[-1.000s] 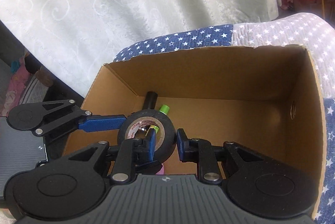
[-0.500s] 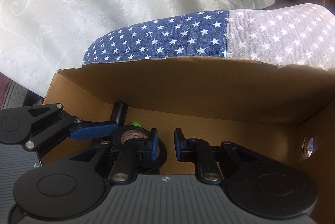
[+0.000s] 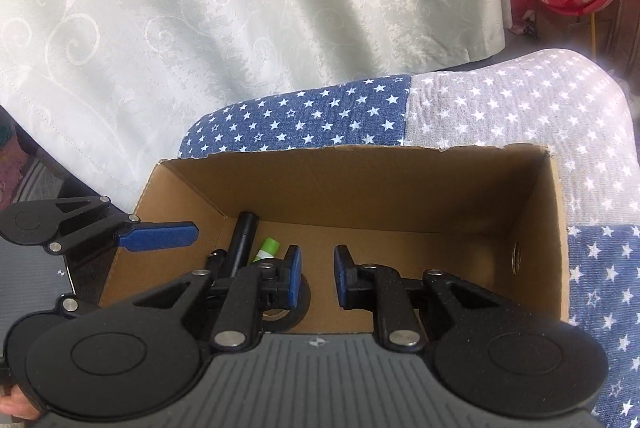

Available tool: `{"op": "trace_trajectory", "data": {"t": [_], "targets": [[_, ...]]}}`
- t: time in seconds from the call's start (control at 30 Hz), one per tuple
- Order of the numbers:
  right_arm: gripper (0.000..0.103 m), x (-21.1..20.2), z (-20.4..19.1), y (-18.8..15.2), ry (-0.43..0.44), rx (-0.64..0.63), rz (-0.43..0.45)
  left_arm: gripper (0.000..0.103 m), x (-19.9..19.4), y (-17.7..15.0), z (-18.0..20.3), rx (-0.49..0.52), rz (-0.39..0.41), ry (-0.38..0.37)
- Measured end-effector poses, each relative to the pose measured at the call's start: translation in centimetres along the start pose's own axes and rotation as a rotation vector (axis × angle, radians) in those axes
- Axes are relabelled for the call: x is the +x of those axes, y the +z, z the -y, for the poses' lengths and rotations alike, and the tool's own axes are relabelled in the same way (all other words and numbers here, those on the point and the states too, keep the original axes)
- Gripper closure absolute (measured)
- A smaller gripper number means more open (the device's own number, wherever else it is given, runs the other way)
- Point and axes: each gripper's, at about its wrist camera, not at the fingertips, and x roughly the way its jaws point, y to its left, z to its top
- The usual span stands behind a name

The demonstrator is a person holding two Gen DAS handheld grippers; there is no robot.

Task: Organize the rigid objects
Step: 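Withdraw the right gripper from the box toward the green dropper bottle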

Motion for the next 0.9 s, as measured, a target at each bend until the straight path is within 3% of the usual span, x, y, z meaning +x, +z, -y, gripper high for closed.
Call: {"op": "trace_trajectory", "data": {"t": [0.2, 0.37, 0.57, 0.77, 0.9], "targets": [[0.083, -4.3, -2.1, -1.5, -0.002, -0.062, 0.059, 0.040, -5.1, -2.0, -1.2, -0.042, 0.106, 0.001], [0.083, -4.7, -4.1, -2.3, 0.040, -0.100, 0.029, 0.039, -9.9, -6.2, -2.1, -0.122, 0.221, 0.027], [0.083, 0.5, -4.3, -1.9, 0.069, -0.052, -0.111, 0.039, -12.9, -13.8, -3.7, -0.238, 0.345, 0.052], [0.084, 7.4, -4.1, -1.0, 0.048, -0.008, -0.255, 0.039, -12.0, -20.9, -4.8, -0.336, 0.378, 0.091], [0.080, 10.5, -3.8, -0.7, 0.029, 0.006, -0.309, 0.039, -10.6, -24.1, -5.0, -0.420, 0.384, 0.048]]}}
